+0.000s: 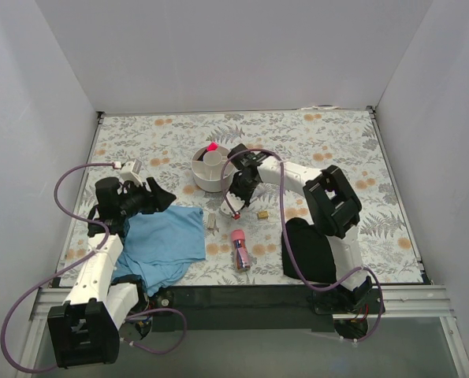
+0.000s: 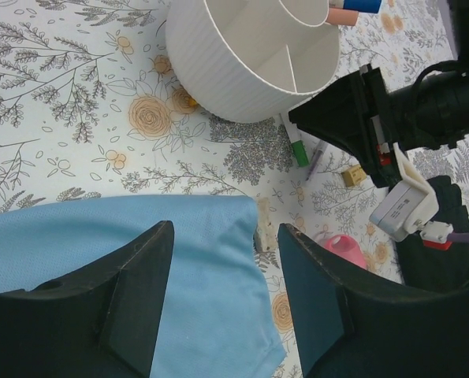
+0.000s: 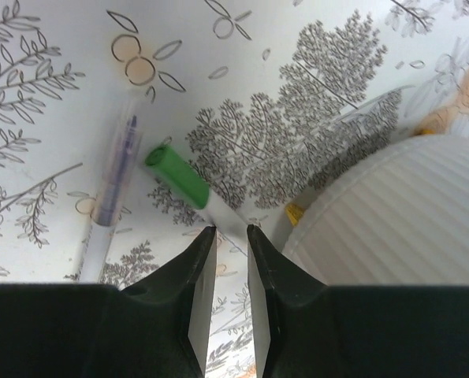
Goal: Sort the stationery into containers
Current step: Pick up the pen from the center of the board.
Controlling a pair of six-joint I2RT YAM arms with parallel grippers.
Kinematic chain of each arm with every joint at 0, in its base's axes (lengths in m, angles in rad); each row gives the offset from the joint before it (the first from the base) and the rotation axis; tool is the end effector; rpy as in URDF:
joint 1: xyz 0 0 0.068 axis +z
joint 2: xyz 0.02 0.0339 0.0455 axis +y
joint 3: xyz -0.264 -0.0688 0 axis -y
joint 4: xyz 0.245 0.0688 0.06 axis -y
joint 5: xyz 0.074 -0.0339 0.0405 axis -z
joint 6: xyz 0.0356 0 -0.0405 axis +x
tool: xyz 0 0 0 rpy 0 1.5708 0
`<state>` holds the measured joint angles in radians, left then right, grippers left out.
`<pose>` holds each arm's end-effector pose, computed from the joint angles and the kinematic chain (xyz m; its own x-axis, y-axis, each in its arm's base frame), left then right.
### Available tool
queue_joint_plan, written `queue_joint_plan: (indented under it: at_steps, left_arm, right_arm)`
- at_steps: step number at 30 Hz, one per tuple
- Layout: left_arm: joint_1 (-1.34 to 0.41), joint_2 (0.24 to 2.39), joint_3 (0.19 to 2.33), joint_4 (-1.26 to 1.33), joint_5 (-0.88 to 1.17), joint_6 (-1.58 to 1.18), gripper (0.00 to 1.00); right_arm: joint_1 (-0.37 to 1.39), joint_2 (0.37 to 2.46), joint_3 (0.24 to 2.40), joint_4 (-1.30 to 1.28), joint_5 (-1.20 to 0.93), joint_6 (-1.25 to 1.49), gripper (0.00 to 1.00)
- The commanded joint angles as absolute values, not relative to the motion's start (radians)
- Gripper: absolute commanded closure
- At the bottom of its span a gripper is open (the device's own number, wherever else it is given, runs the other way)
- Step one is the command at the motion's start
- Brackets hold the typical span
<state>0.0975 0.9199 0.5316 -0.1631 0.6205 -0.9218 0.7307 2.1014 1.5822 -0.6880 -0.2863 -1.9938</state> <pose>0.1983 -0.0014 0.2324 -0.6447 -0.7143 -0.2721 -0.1653 0.4779 -0.8627 0.3169 0.2975 0.1706 0.9377 -0.3343 -0.0947 -0.3412 -0.8345 -0.4326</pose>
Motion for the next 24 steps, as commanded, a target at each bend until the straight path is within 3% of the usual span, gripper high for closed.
queue_joint_plan:
  at_steps: [1,9,13,20,24]
  left_arm:
    - [0.106,0.878,0.523,-0.153,0.615,-0.928,0.45]
    - [0.129,0.838,0.511,-0.153,0.620,-0.942,0.44]
    - [0.135,0.822,0.509,-0.161,0.624,-0.946,0.44]
    - [0.138,0.839,0.526,-0.170,0.643,-0.951,0.44]
    - [0.138,0.887,0.566,-0.166,0.661,-0.960,0.45]
  right_arm:
    - [0.749,2.129,1.582,-0.722,-0.235,-2.796,0.70]
    - [0.781,2.166,1.595,-0.798,-0.074,-2.795,0.79]
    - [0.785,2.172,1.609,-0.844,-0.035,-2.787,0.99]
    - [0.787,2.145,1.701,-0.948,-0.095,-2.561,0.99]
    - [0.781,2.054,1.752,-0.986,-0.198,-2.291,0.99]
